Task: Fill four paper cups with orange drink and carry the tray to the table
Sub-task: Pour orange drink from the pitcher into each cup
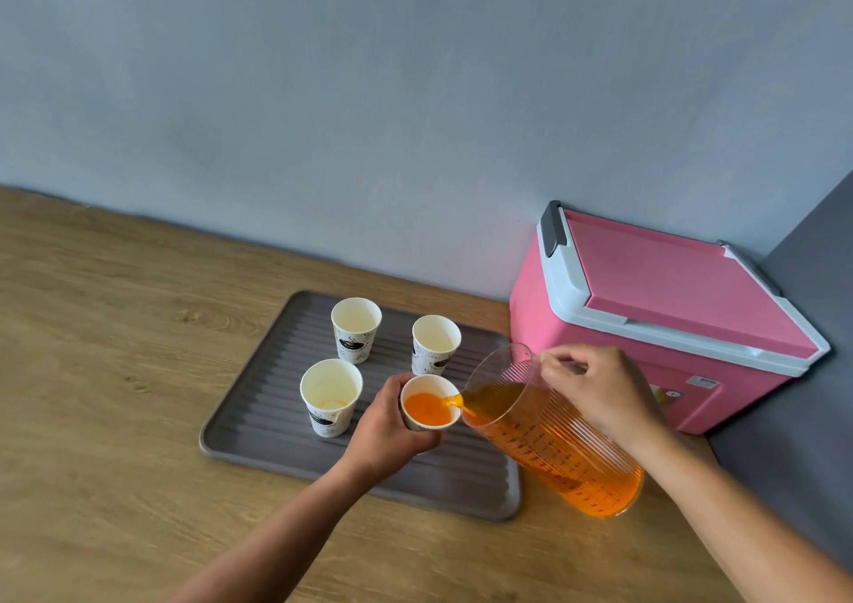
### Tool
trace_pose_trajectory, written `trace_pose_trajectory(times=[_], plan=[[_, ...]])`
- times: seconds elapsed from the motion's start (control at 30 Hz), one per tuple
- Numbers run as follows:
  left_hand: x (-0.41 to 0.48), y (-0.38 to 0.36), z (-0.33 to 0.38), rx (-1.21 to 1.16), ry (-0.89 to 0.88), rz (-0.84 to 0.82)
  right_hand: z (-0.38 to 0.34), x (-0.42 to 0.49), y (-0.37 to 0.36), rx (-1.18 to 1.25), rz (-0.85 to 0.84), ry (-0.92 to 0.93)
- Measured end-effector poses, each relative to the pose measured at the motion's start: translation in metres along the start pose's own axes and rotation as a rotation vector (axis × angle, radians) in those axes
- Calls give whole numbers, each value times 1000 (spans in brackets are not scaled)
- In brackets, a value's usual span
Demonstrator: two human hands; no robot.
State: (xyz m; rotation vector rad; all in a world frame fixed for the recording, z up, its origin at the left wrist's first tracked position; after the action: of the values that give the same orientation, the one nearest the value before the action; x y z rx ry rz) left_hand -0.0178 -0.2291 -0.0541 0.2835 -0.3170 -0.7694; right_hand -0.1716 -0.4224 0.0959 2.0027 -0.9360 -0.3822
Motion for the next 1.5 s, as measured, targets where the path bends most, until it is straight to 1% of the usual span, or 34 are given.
trace_pose_trajectory(times=[1.03,1.5], plan=[[-3,0,7,-20,-16,6,1,-2,2,-11,43,-25],[-4,0,8,-19,0,-14,-2,-4,2,-35,10,-20]])
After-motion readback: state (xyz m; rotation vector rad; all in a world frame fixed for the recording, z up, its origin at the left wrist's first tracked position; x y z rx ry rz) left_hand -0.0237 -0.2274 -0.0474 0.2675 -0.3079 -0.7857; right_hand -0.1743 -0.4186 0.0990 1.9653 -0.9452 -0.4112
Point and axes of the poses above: each hand's wrist, its own x-axis towards the middle knuckle, its own y-axis out of the back of the hand, z = x × y, the point moved 7 cm from there along x, towards the middle knuckle, and after that the axes turned 11 degrees about -y, right-handed, at the moved point
